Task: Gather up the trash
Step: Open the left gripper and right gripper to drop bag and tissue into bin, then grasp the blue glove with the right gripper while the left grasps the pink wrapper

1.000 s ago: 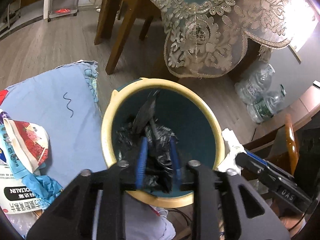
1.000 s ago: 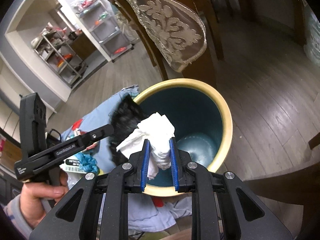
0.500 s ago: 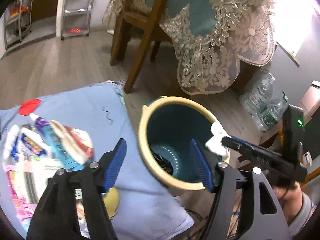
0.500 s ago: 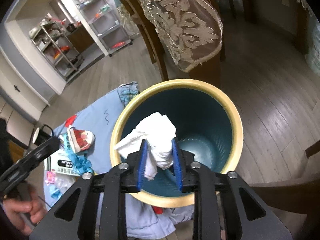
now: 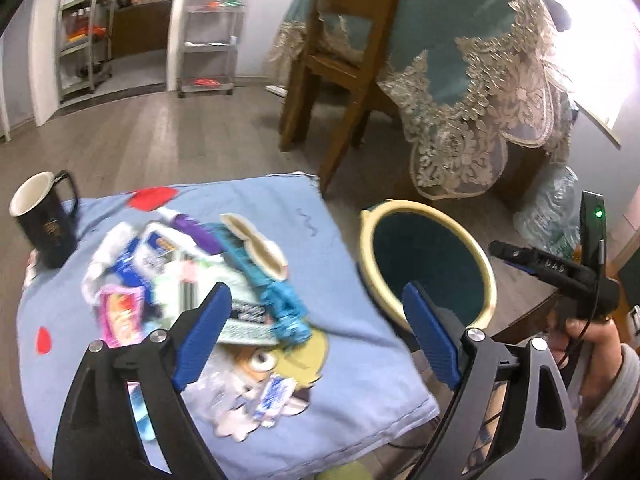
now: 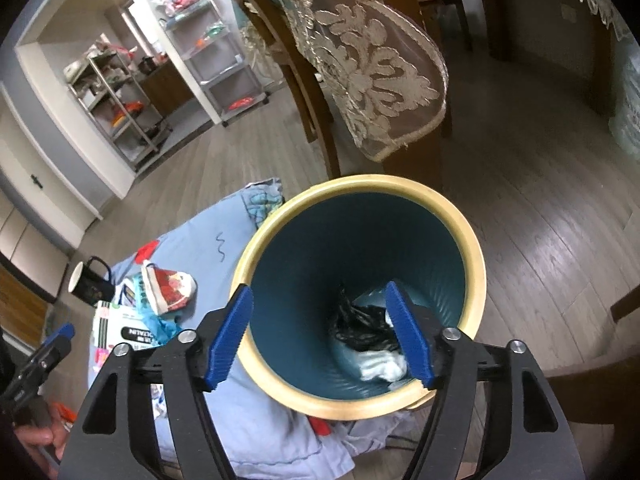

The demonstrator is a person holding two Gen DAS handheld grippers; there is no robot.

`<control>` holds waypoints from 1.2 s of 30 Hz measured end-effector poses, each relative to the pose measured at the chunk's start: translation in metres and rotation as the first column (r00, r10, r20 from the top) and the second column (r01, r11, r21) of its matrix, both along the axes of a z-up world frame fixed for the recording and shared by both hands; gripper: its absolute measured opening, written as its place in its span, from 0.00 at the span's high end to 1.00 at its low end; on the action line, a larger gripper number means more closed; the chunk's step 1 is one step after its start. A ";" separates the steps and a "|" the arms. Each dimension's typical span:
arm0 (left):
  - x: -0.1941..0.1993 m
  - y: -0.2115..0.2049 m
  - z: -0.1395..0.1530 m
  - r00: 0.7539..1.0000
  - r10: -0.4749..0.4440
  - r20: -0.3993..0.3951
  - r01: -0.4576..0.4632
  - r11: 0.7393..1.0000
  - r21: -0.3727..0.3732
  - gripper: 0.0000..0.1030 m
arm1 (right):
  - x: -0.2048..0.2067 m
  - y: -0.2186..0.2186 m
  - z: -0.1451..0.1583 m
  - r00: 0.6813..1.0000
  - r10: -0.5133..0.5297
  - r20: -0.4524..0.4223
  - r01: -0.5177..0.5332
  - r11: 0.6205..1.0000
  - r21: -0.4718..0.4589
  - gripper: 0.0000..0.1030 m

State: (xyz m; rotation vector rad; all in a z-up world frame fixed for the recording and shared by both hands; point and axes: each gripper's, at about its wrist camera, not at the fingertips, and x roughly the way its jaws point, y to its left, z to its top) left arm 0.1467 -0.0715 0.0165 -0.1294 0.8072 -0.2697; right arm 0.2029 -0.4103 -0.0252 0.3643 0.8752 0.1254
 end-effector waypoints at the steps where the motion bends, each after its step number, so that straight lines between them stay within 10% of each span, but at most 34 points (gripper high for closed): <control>1: -0.005 0.006 -0.001 1.000 0.014 0.005 -0.014 1.000 0.006 0.15 | -0.001 0.001 0.001 1.000 0.002 0.005 -0.002 1.000 -0.003 0.28; 17: -0.065 0.129 -0.033 0.968 0.242 -0.058 -0.240 0.970 0.036 0.13 | -0.016 0.039 0.012 0.996 0.076 0.054 -0.070 0.992 -0.102 0.25; 36: -0.053 0.145 -0.080 0.940 0.303 -0.155 -0.307 0.952 0.000 0.13 | 0.001 0.203 -0.035 0.905 0.423 -0.048 -0.425 0.898 -0.116 0.29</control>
